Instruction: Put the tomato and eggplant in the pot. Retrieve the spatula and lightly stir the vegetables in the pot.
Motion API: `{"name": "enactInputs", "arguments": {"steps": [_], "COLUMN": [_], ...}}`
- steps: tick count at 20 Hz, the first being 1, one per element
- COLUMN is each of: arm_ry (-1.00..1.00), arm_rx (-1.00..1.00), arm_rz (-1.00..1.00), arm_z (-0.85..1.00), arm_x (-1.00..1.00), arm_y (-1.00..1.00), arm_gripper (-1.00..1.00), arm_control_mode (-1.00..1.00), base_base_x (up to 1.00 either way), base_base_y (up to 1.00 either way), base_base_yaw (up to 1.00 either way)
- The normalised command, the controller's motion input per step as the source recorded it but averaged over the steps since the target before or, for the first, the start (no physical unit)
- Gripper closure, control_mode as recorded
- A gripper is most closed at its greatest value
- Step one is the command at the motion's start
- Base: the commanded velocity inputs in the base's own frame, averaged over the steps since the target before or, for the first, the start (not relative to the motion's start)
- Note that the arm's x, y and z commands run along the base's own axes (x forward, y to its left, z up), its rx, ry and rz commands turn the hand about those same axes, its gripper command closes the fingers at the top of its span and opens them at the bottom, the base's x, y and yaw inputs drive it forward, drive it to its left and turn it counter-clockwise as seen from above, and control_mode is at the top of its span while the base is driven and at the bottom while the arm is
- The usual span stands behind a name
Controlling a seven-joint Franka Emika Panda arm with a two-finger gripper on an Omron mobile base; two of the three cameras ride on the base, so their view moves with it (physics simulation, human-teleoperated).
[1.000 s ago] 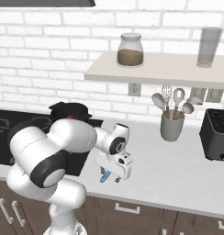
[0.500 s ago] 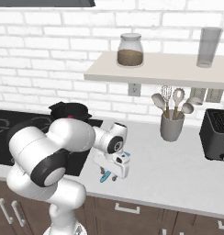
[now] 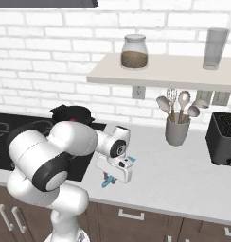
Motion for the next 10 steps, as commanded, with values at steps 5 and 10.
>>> {"name": "enactInputs", "arguments": {"steps": [5,10], "arm_ry": [0.00,-0.05], "arm_rx": [0.00,0.00], "arm_rz": [0.00,-0.01], "arm_z": [-0.09,0.16], "arm_x": [-0.25,-0.58], "arm_y": [0.04,0.00], "arm_gripper": [1.00,1.00], "arm_control_mode": [-1.00,-1.00], "base_base_x": [0.00,0.00], "base_base_y": [0.00,0.00], "base_base_yaw": [0.00,0.00]}}
